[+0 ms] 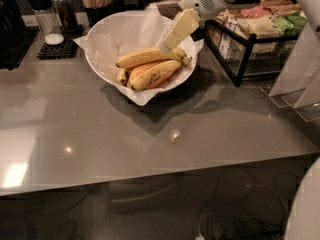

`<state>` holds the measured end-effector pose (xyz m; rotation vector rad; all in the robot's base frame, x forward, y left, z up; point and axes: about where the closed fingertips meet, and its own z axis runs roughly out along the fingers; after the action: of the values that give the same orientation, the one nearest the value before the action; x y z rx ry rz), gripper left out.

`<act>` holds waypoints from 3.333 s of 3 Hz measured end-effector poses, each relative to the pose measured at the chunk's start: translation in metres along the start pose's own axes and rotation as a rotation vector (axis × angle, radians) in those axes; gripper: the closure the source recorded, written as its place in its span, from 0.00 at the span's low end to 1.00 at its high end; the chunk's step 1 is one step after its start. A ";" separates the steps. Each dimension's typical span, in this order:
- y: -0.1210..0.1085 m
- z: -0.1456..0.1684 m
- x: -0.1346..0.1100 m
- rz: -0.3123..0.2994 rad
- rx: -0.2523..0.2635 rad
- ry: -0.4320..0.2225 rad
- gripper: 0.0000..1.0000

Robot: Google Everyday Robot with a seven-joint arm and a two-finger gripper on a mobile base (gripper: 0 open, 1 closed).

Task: Pick banana from white bowl

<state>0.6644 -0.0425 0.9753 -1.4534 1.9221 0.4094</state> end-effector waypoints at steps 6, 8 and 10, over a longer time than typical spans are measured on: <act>-0.013 0.066 0.019 0.039 -0.106 0.042 0.17; -0.010 0.075 0.030 0.062 -0.130 0.058 0.35; -0.009 0.080 0.033 0.069 -0.135 0.064 0.51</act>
Offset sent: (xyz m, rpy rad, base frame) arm 0.0053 0.0056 -0.0023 0.0050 0.0013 0.0060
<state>0.6940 -0.0201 0.8966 -1.5053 2.0334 0.5393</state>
